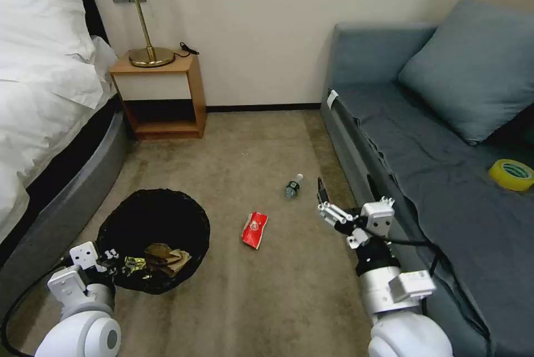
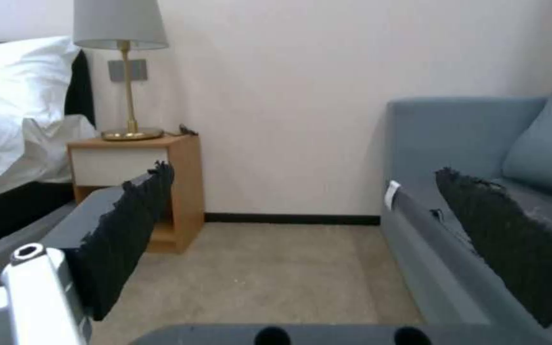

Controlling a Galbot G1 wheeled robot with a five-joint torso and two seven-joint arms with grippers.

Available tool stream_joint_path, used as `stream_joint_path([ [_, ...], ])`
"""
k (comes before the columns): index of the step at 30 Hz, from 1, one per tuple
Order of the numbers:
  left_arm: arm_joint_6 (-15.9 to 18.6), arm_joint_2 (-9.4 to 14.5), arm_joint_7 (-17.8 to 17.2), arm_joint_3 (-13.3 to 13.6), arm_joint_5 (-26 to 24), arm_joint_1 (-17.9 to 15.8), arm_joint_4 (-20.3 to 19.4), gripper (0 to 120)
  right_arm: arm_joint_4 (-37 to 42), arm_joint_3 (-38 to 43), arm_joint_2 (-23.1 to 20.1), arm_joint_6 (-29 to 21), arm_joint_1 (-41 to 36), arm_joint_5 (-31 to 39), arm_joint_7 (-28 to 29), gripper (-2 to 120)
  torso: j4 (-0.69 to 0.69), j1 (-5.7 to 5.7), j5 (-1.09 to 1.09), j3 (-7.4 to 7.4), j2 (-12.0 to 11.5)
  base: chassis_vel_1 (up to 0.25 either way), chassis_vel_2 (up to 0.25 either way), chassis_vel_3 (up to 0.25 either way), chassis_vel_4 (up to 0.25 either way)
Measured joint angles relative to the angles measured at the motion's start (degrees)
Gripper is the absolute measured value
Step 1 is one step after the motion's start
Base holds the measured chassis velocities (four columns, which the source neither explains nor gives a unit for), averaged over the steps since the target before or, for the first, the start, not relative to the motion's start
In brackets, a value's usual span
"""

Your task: Pick up the trash bin, then pick up the garbage on the floor and place it into the trash bin.

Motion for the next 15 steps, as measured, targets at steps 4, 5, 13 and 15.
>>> stream_joint_path([
  [4,-0.02,0.02,0.00,-0.36,-0.19,0.30,-0.44,2,-0.66,-0.84,0.34,0.20,0.42,-0.12,-0.11,100,0.00,0.00,0.00,0.00,0.00,0.000,0.000,0.000,0.000],
  [5,-0.02,0.02,0.00,-0.36,-0.19,0.30,-0.44,2,-0.66,-0.84,0.34,0.20,0.42,-0.12,-0.11,100,0.00,0.00,0.00,0.00,0.00,0.000,0.000,0.000,0.000],
  [13,-0.03,0.26,-0.01,-1.08,-0.88,0.33,-0.73,2,-1.48,-1.19,0.09,0.46,0.81,0.12,-0.12,100,0.00,0.00,0.00,0.01,0.00,-0.125,0.120,0.120,-0.122],
  [15,-0.02,0.28,-0.02,-1.14,-0.95,0.25,-0.73,2,-1.53,-1.19,0.02,0.47,0.85,0.16,-0.11,100,0.00,0.00,0.01,0.01,0.00,-0.209,0.214,0.200,-0.182],
])
